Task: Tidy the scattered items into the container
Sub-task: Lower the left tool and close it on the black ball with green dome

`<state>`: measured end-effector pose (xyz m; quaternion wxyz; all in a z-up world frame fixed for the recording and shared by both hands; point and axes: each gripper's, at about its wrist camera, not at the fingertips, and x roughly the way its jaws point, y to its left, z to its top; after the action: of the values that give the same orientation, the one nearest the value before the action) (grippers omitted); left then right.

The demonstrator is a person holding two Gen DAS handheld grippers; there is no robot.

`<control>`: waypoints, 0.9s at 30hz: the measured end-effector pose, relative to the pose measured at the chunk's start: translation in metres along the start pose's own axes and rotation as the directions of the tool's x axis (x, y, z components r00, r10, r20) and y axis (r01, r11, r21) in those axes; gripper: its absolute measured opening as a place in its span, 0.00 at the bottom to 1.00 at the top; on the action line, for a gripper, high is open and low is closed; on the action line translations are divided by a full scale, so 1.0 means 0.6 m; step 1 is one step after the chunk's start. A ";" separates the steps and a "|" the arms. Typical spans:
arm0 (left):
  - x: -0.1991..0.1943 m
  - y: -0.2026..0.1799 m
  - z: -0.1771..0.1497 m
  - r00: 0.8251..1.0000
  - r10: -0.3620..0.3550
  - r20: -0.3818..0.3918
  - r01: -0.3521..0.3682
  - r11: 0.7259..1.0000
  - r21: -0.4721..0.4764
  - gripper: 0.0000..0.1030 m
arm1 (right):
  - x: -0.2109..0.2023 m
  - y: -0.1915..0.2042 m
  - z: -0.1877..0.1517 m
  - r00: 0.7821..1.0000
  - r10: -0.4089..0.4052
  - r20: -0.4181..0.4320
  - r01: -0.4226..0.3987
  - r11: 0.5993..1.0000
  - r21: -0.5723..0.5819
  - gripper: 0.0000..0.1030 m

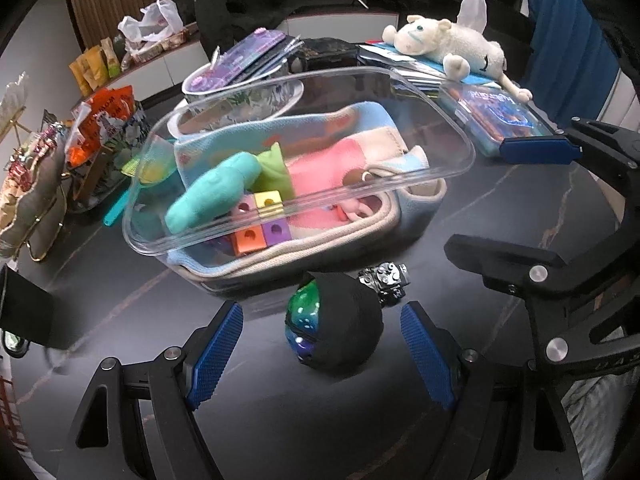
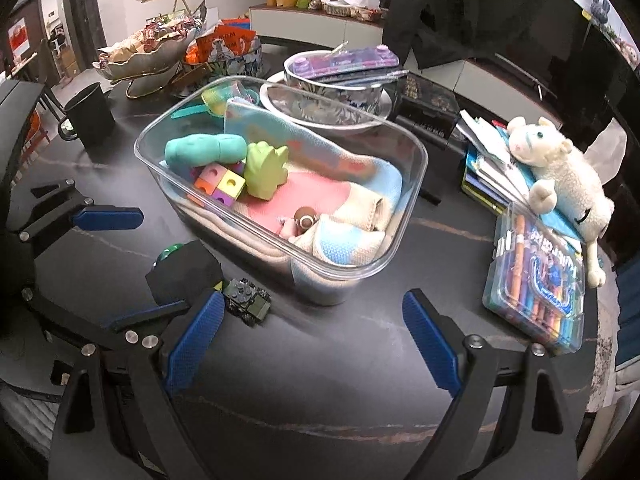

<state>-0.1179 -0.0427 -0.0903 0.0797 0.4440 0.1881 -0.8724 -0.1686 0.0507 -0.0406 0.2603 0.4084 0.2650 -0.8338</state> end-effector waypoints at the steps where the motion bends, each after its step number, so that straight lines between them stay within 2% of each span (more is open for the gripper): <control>1: 0.004 -0.001 -0.001 1.000 -0.006 -0.008 0.006 1.000 -0.002 0.76 | 0.003 0.001 -0.001 1.000 0.004 -0.008 -0.004 1.000 0.002 0.87; 18: 0.045 -0.003 -0.016 0.998 -0.016 -0.067 0.016 1.000 0.001 0.76 | 0.035 0.014 -0.006 0.996 0.049 -0.068 -0.049 0.999 -0.001 0.86; 27: 0.054 0.001 -0.018 0.997 -0.018 -0.074 0.017 1.000 -0.007 0.76 | 0.046 0.016 -0.006 0.995 0.068 -0.079 -0.067 0.998 0.018 0.86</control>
<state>-0.1288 -0.0380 -0.1225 0.0664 0.4740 0.1976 -0.8555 -0.1751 0.0402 -0.0670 0.2744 0.4520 0.2550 -0.8096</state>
